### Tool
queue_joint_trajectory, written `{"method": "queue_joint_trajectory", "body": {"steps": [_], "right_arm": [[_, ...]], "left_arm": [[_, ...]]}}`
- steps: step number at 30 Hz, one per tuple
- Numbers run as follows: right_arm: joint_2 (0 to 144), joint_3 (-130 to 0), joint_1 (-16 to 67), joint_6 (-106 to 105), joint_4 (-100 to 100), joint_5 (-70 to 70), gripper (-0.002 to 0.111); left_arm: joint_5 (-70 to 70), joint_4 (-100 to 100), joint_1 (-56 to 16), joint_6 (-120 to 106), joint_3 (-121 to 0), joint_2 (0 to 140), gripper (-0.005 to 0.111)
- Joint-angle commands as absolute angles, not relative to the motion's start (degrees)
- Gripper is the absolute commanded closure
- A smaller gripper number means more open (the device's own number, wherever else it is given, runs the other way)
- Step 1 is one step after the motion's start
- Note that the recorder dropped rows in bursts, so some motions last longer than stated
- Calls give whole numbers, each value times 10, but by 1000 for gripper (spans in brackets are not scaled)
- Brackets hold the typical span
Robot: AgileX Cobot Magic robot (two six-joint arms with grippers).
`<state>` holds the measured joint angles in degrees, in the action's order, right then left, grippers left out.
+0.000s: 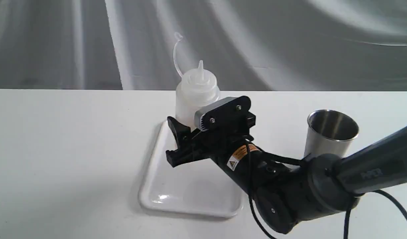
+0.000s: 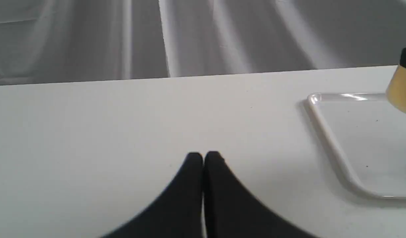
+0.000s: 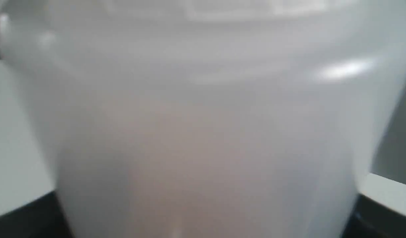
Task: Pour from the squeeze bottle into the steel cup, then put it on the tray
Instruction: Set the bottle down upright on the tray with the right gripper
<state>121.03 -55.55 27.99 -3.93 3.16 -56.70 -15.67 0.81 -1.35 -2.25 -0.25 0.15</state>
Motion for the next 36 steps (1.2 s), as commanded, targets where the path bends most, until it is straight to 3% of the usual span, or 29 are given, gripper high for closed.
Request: {"method": "queue_joint_trajectory", "body": {"steps": [1,36], "right_arm": [[1216,-568,280,-43,36,-570,108],[1284,-568,280,-25,53,-615,108]], "left_arm": [[-152,9,-13,-20,0,0,107],[-152,9,-13,-21,0,0,107]]}}
